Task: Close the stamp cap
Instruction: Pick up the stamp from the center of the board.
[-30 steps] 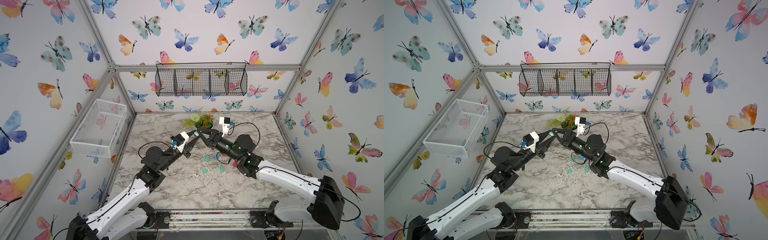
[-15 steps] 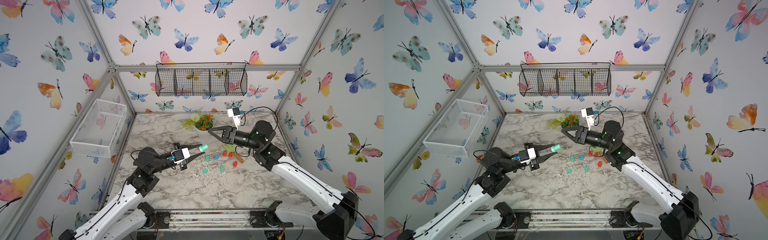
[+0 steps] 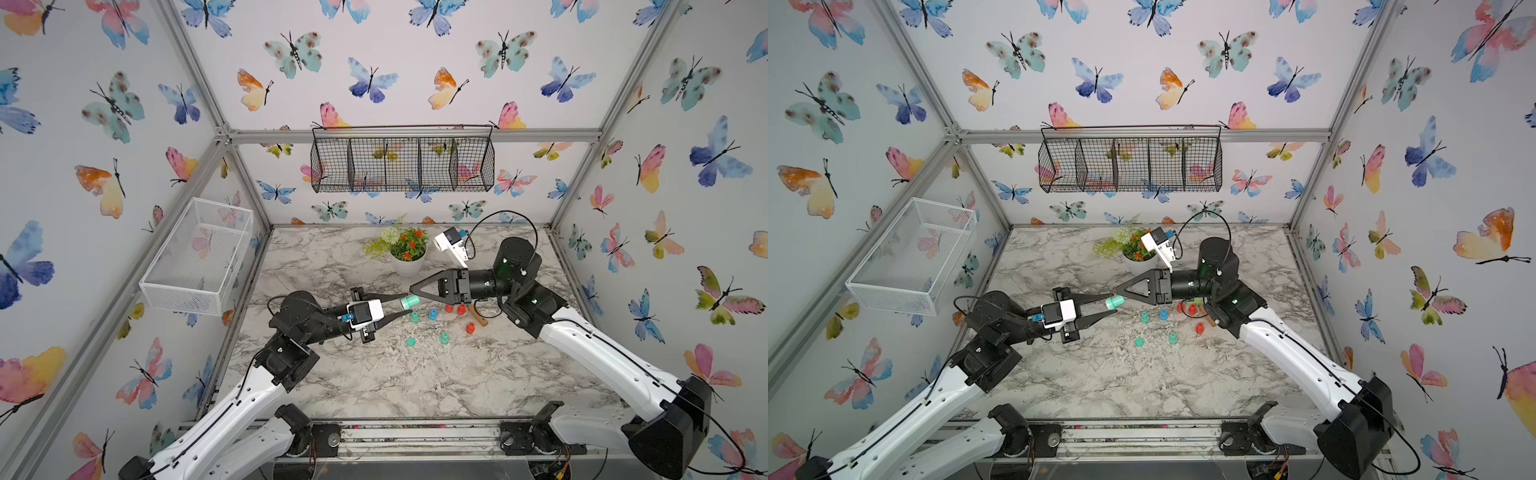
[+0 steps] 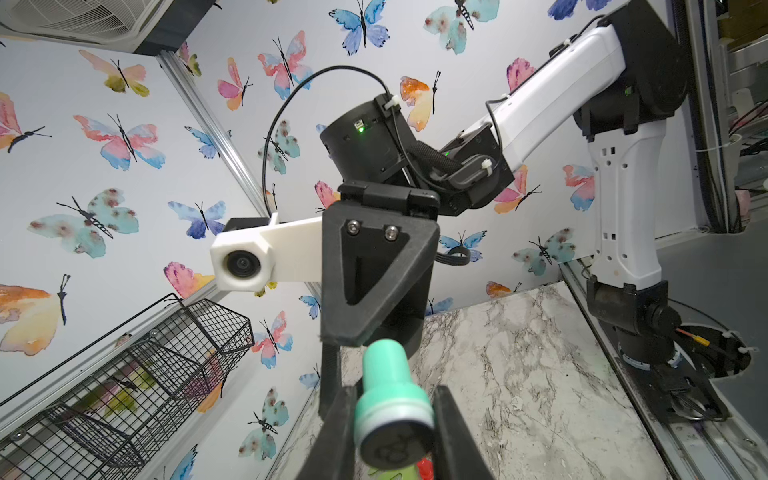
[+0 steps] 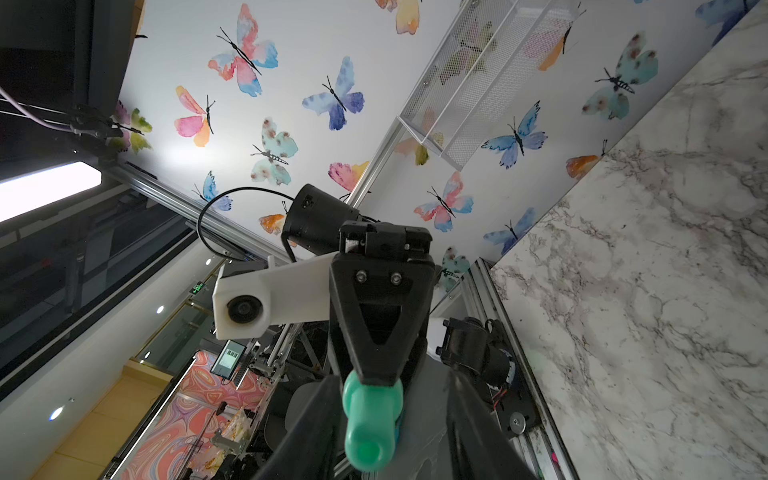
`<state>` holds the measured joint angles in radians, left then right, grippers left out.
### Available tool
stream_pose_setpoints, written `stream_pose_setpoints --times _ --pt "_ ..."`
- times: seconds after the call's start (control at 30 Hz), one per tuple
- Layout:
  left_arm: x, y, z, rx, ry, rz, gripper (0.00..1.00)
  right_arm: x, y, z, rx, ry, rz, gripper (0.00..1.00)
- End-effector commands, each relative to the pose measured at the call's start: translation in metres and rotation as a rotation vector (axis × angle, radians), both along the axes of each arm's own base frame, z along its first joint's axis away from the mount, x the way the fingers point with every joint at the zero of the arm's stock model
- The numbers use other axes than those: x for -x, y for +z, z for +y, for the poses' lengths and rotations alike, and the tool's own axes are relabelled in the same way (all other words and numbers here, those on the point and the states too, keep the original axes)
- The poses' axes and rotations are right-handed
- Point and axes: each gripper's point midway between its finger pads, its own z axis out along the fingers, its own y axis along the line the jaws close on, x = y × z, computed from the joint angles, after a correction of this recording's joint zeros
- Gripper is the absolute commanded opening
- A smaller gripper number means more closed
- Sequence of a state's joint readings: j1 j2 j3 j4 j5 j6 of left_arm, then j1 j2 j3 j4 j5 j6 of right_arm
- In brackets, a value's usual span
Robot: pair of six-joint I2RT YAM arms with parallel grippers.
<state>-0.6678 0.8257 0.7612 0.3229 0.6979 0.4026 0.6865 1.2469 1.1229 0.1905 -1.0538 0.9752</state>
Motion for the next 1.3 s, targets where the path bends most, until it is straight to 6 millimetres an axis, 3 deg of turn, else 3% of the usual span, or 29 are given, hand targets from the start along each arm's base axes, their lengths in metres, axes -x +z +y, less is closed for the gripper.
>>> stream_pose_setpoints --times 0.0,0.57,0.67,0.87,1.0,1.17,1.27 --pt "0.002 0.011 0.0 0.007 -0.006 -0.023 0.18 0.01 0.004 -0.002 0.002 0.061 -0.023 0.42" --pt "-0.003 0.008 -0.005 -0.003 -0.007 -0.01 0.17 0.008 -0.007 0.001 0.027 0.079 0.005 0.25" --pt "-0.008 0.007 -0.005 -0.004 0.011 -0.004 0.18 0.009 -0.007 0.0 0.026 0.082 0.005 0.18" --pt "-0.016 0.005 0.0 -0.001 0.073 0.013 0.54 0.0 -0.016 0.003 0.063 0.028 0.007 0.12" --pt "-0.017 0.002 0.008 -0.003 0.122 0.03 0.61 -0.02 -0.039 0.005 0.157 -0.069 -0.004 0.11" --pt "-0.023 -0.008 0.018 -0.013 0.199 0.059 0.63 -0.059 -0.097 0.001 0.409 -0.252 -0.014 0.11" --pt "-0.043 -0.018 0.027 -0.025 0.32 0.112 0.63 -0.084 -0.135 -0.009 0.58 -0.357 -0.026 0.11"
